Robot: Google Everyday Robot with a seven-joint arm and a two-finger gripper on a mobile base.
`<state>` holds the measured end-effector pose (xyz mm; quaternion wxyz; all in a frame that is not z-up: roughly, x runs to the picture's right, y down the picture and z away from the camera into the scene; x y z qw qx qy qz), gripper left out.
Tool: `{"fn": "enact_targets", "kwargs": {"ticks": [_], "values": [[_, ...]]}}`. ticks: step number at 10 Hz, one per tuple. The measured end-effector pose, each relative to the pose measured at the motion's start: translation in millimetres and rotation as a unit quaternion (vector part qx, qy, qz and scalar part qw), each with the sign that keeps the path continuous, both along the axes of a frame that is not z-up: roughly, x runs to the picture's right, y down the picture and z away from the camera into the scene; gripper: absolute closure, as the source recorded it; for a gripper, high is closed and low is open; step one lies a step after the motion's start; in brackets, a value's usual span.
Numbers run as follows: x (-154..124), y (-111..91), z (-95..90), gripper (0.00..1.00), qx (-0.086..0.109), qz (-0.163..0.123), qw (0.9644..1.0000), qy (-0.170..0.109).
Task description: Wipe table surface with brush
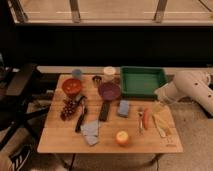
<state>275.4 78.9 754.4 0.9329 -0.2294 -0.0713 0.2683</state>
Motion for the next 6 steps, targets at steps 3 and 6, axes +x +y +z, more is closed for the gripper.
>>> {"fn": "enact_targets", "kwargs": {"ticks": [3, 6], "values": [[0.2, -0.1, 0.3, 0.20, 0.000, 0.000, 1.0000, 0.001], [-4.1, -6.3, 8.0, 0.20, -0.017, 0.071, 0.9973, 0.013]]}}
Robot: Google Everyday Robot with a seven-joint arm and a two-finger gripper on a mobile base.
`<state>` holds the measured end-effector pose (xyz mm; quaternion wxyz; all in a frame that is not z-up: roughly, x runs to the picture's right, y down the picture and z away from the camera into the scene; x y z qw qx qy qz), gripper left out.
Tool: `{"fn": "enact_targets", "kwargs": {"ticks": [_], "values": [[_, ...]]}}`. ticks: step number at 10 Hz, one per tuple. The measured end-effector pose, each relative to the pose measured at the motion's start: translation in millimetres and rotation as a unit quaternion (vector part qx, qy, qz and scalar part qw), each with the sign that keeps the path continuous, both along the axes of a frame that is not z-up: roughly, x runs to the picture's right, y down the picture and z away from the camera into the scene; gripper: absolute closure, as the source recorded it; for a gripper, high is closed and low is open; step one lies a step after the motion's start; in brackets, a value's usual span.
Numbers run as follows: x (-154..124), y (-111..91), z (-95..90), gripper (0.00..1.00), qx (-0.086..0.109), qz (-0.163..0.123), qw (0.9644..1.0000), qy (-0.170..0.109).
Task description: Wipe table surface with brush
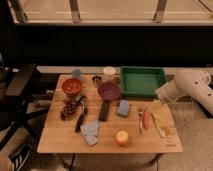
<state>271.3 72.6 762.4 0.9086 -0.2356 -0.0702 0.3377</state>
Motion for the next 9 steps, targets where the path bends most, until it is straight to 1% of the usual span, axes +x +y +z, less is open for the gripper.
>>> {"fn": "enact_targets", "kwargs": {"ticks": [1, 2, 3, 4, 5, 6, 9], "values": [[-13.2, -0.9, 6.4, 0.20, -0.019, 0.069, 0.9973, 0.012], [-23.5, -0.4, 10.2, 0.20, -0.029, 0.108, 0.9936, 0.019], [-40.7, 1.1, 13.5, 0.20, -0.035, 0.143, 0.9889, 0.023], [-57.2, 3.4, 13.4, 0.20, -0.037, 0.156, 0.9867, 0.025], [-69.7, 4.9, 14.0, 0.20, -0.039, 0.162, 0.9858, 0.024], [-75.6, 6.4, 13.9, 0.20, -0.040, 0.166, 0.9851, 0.025], [-75.7, 7.0, 13.5, 0.20, -0.040, 0.168, 0.9847, 0.025]]}}
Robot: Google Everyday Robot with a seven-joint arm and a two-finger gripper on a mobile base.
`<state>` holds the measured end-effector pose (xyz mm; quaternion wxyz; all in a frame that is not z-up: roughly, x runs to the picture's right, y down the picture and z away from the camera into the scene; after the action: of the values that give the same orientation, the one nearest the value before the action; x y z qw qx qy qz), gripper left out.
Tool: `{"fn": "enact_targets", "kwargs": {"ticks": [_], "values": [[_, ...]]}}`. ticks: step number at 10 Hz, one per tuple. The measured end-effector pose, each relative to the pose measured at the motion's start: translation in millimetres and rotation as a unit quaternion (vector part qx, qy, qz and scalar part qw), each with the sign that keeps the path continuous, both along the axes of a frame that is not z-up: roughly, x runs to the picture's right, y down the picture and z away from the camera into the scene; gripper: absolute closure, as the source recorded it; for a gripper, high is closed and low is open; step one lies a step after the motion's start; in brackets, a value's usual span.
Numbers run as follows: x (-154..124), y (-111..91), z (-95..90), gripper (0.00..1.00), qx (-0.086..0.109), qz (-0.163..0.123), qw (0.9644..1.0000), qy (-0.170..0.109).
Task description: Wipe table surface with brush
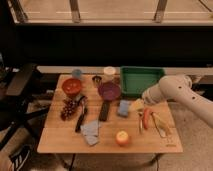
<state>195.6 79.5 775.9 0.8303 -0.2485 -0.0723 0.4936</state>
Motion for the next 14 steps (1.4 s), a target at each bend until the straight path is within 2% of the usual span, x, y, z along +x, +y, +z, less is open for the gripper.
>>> {"fn": "enact_targets", "kwargs": {"ticks": [3, 6, 8, 9, 11, 12, 14], "values": [[-12.4, 2.0, -3.2, 0.20, 0.007, -0.007, 0.9998, -0.017], [-66.5, 2.5, -7.4, 0.20, 0.018, -0.034, 0.9981, -0.048], [-119.0, 1.8, -8.2, 0.20, 0.026, -0.062, 0.9950, -0.074], [-134.7, 1.0, -8.3, 0.20, 0.028, -0.072, 0.9936, -0.083], [-181.8, 2.3, -8.3, 0.20, 0.027, -0.098, 0.9877, -0.119], [-196.7, 4.8, -8.5, 0.20, 0.022, -0.107, 0.9851, -0.133], [-194.8, 4.8, -8.4, 0.20, 0.022, -0.107, 0.9852, -0.132]]}}
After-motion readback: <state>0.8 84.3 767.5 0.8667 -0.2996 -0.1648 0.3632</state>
